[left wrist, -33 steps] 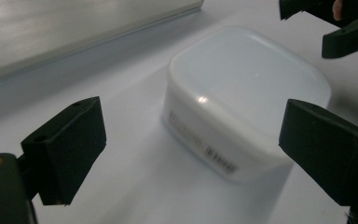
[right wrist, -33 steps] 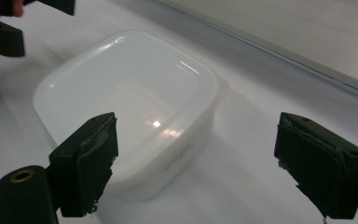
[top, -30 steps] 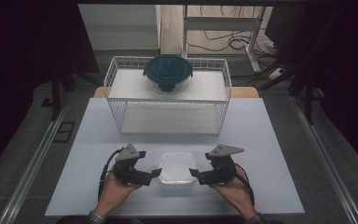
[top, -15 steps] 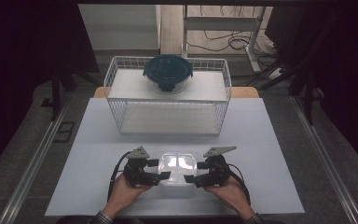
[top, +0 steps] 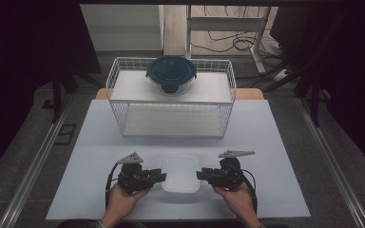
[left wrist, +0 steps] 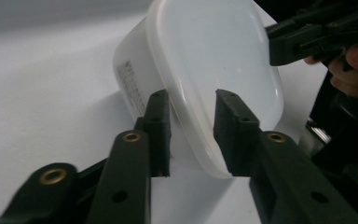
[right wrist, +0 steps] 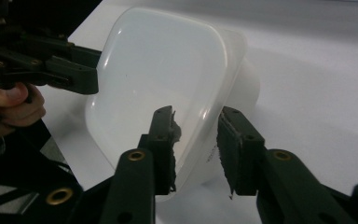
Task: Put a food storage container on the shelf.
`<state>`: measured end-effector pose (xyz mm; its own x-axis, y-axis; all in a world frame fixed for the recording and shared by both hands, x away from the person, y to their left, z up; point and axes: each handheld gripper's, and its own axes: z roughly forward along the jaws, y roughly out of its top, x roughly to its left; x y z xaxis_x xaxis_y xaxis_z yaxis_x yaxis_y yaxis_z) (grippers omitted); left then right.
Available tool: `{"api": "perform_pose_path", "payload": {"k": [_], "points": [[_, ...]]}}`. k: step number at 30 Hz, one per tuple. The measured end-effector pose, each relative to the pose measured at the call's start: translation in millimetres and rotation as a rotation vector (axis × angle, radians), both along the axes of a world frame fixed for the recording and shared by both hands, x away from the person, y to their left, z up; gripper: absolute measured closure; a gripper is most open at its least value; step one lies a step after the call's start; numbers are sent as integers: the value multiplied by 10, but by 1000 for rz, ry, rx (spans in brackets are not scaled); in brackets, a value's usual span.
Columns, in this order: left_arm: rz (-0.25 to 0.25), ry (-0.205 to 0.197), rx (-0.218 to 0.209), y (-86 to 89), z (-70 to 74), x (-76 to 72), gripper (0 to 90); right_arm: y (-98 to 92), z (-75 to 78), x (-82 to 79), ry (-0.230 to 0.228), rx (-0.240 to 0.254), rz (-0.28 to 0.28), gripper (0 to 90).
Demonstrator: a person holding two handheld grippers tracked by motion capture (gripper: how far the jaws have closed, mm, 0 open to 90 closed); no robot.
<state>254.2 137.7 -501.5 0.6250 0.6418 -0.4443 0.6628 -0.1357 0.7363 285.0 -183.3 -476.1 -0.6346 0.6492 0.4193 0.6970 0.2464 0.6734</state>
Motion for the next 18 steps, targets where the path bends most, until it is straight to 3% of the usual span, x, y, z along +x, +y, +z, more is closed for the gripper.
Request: {"api": "perform_pose_path", "payload": {"k": [1,3,7,10,12,14,18], "points": [[12,-2,-5,19,7,-11,733,-9,11,-8,0,18,-6,755],[27,-39,42,14,16,-38,791,1,18,-19,-23,11,-4,785],[24,-30,26,30,6,-26,792,67,38,-59,-71,-33,-15,775],[30,-20,-9,27,3,-26,797,75,-51,-58,-51,-59,-10,740],[30,-39,6,18,19,-32,803,52,-64,-54,-40,-45,-24,772],[41,-54,23,15,48,-33,804,75,-49,-44,-63,-76,-10,774],[41,-71,12,63,114,1,804,105,-15,-28,-83,-57,-10,775]]}}
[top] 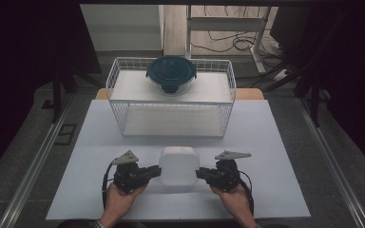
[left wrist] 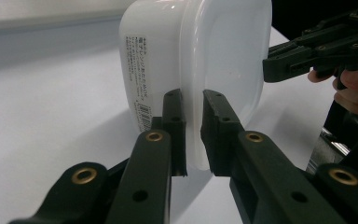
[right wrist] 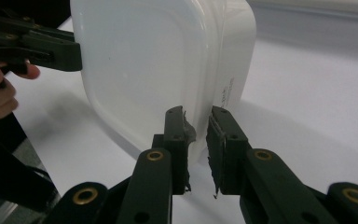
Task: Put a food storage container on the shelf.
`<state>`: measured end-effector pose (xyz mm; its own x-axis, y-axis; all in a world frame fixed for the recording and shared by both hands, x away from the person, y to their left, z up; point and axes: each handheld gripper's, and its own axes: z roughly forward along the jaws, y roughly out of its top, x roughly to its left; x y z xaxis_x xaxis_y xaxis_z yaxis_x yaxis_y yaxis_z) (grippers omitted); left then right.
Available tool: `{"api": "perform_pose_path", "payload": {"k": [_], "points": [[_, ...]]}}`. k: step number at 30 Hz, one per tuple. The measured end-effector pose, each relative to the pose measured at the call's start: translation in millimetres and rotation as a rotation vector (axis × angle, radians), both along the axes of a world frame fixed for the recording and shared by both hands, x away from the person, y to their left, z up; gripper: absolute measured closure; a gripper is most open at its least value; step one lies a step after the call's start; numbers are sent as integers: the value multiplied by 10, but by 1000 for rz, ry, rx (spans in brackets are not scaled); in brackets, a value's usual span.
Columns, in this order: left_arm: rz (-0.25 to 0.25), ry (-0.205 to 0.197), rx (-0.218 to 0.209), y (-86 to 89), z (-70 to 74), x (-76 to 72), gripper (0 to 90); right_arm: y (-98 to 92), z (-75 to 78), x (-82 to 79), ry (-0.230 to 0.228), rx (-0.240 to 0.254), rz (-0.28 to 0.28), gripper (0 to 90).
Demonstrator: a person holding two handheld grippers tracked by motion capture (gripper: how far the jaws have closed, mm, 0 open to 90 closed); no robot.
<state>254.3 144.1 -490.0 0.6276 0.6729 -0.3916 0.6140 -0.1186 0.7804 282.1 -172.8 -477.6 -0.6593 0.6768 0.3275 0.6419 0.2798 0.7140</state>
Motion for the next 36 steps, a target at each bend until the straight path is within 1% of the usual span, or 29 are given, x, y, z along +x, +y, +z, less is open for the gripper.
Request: {"api": "perform_pose_path", "payload": {"k": [5,9,12,13,17,22,25,30,32,36], "points": [[8,-46,20,16,120,4,801,16,92,-3,-48,15,4,778],[14,-68,25,54,228,32,799,44,186,19,-76,22,18,779],[16,-88,29,71,353,75,797,64,297,51,-109,26,22,780],[16,-89,29,81,400,94,797,67,338,65,-121,26,24,780],[13,-120,24,139,554,179,796,96,480,133,-146,48,29,784],[28,-135,16,179,715,267,795,139,644,247,-159,60,30,785],[38,-135,1,191,807,307,795,150,759,315,-161,63,42,785],[52,-147,-28,204,972,402,793,167,991,400,-198,58,38,785],[54,-154,-26,206,1044,435,793,175,1077,427,-210,60,34,785],[60,-158,-38,228,1176,479,792,193,1230,476,-225,68,33,786]]}}
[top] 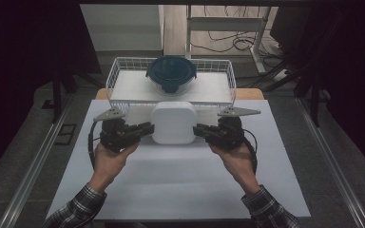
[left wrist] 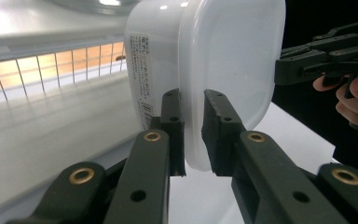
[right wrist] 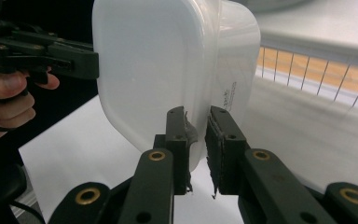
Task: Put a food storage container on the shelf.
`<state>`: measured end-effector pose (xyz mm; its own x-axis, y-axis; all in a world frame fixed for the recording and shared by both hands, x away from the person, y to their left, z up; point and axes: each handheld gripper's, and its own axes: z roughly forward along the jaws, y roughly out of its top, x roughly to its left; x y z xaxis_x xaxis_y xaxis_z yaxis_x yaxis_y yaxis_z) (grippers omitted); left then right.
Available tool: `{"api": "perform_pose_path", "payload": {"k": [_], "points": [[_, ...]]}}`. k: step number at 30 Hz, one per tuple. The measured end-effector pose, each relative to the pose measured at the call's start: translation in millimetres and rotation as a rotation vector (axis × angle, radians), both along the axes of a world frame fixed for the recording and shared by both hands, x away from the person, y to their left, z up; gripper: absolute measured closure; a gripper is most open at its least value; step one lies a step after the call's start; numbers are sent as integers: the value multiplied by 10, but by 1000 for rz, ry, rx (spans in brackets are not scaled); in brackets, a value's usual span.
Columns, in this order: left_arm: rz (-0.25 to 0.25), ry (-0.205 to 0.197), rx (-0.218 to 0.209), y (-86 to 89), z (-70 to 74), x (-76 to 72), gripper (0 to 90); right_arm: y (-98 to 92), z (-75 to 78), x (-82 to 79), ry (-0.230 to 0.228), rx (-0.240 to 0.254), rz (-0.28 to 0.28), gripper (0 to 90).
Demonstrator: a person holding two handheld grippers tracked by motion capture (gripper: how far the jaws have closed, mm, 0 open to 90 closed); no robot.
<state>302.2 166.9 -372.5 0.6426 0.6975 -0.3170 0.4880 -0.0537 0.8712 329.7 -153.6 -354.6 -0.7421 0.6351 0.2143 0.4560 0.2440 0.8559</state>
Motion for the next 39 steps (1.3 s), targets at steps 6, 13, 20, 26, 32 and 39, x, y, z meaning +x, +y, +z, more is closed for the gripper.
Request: {"api": "perform_pose_path", "payload": {"k": [6,13,20,26,32,39], "points": [[8,-21,3,37,218,29,791,27,189,52,-10,28,4,787],[10,-20,-12,97,430,135,791,77,412,132,-14,42,2,788],[16,-34,-11,159,718,310,790,123,651,316,-21,73,2,788],[30,-35,-21,209,952,479,790,193,834,485,-11,93,-16,786],[40,-33,-24,226,1107,639,791,230,980,641,-4,111,-32,784],[54,9,-24,218,1169,925,786,292,1090,869,3,87,-82,779]]}}
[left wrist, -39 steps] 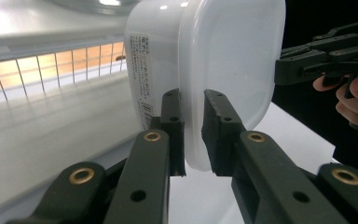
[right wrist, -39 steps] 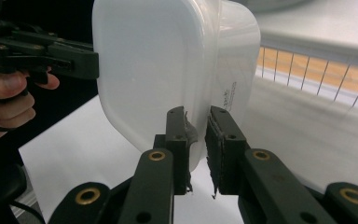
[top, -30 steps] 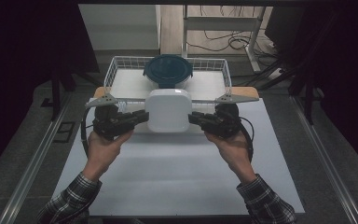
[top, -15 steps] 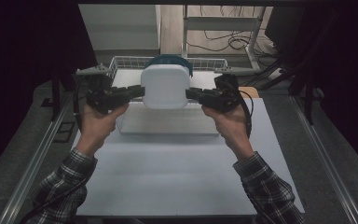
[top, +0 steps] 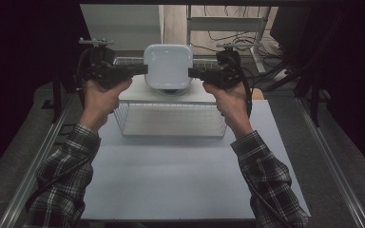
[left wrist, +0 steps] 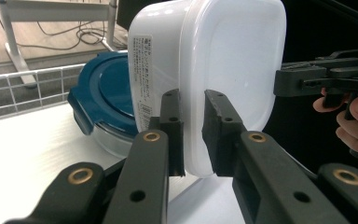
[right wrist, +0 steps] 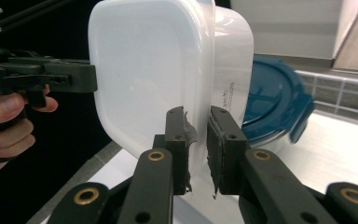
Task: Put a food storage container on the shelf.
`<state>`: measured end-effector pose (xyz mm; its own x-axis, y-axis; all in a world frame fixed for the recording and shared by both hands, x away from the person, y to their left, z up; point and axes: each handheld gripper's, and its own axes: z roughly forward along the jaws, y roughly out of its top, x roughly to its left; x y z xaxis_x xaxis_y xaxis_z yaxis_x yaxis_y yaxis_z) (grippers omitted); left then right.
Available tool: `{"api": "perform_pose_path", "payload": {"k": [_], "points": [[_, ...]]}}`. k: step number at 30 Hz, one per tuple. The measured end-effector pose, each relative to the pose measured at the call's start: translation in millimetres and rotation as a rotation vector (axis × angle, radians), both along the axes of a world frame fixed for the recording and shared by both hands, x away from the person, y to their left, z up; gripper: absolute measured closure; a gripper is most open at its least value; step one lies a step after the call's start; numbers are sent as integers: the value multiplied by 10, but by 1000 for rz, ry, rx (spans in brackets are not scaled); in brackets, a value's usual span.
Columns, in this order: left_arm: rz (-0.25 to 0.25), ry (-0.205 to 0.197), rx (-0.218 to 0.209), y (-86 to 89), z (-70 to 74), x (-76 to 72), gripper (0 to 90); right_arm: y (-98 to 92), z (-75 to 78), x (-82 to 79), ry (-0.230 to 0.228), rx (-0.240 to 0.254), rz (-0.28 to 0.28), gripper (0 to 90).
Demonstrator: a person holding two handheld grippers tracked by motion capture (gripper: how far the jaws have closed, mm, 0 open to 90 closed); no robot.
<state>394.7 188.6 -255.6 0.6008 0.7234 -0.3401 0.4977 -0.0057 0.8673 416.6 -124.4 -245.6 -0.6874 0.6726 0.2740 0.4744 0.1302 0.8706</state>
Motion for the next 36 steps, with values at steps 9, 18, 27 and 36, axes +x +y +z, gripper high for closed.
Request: {"api": "perform_pose_path", "payload": {"k": [9,18,27,36], "points": [[0,30,-24,19,-3,179,763,30,62,181,38,-6,-12,765],[40,14,8,-76,14,272,631,93,71,328,47,16,-42,674],[60,21,-28,-77,-39,386,616,131,39,446,52,18,-66,607],[101,15,-9,-126,-27,492,576,172,12,507,29,22,-103,562]]}}
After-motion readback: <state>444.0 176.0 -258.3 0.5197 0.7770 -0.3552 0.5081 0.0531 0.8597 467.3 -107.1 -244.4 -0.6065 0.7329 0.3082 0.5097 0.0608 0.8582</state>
